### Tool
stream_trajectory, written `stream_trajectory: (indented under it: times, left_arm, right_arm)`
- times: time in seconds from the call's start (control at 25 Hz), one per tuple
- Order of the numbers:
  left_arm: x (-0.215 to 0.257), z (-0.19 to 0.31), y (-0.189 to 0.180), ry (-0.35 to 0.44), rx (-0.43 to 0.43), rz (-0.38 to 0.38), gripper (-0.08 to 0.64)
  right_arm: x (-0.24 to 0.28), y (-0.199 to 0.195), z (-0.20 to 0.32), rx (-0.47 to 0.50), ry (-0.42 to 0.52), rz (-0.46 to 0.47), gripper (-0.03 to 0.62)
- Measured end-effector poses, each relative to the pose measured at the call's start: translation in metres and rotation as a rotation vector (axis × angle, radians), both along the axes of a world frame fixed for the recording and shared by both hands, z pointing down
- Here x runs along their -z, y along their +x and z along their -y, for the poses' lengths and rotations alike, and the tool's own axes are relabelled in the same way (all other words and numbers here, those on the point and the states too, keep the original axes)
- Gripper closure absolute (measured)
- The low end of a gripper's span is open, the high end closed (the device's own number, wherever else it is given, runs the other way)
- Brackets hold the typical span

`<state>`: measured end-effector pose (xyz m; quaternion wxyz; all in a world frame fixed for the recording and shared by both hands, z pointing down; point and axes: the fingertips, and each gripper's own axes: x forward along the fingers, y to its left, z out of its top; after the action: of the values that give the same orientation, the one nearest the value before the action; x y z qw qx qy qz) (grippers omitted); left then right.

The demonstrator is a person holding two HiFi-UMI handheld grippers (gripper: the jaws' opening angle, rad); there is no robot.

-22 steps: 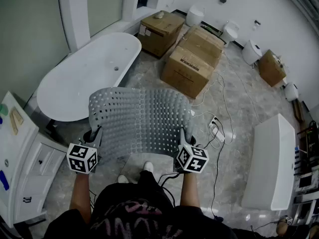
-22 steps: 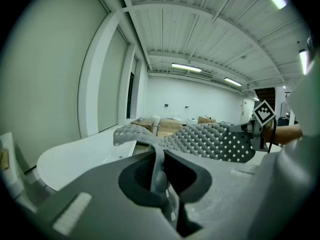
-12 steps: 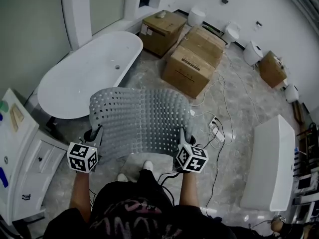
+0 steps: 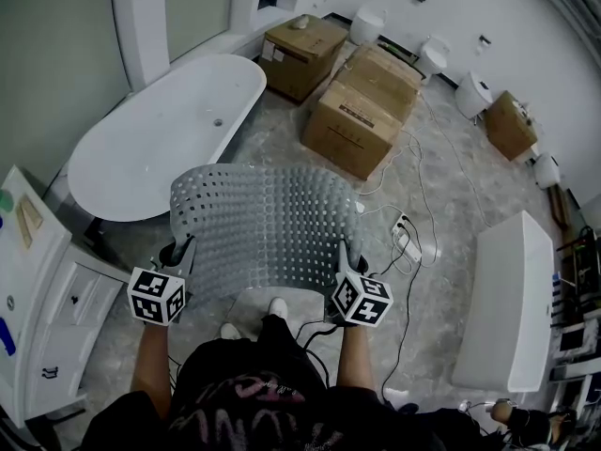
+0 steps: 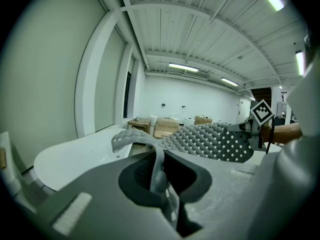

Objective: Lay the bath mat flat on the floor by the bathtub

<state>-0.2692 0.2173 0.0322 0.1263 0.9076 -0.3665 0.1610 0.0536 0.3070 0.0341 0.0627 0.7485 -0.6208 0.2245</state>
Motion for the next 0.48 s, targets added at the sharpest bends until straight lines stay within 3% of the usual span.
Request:
stream_trajectory:
  times: [0.48]
  left_arm:
    - [-0.005,-0.007,0.001,-0.008,-0.034,0.008,0.546]
  right_arm:
    - [-0.003,0.002,-0.016,-0.025,-0.012,0.005,0.545]
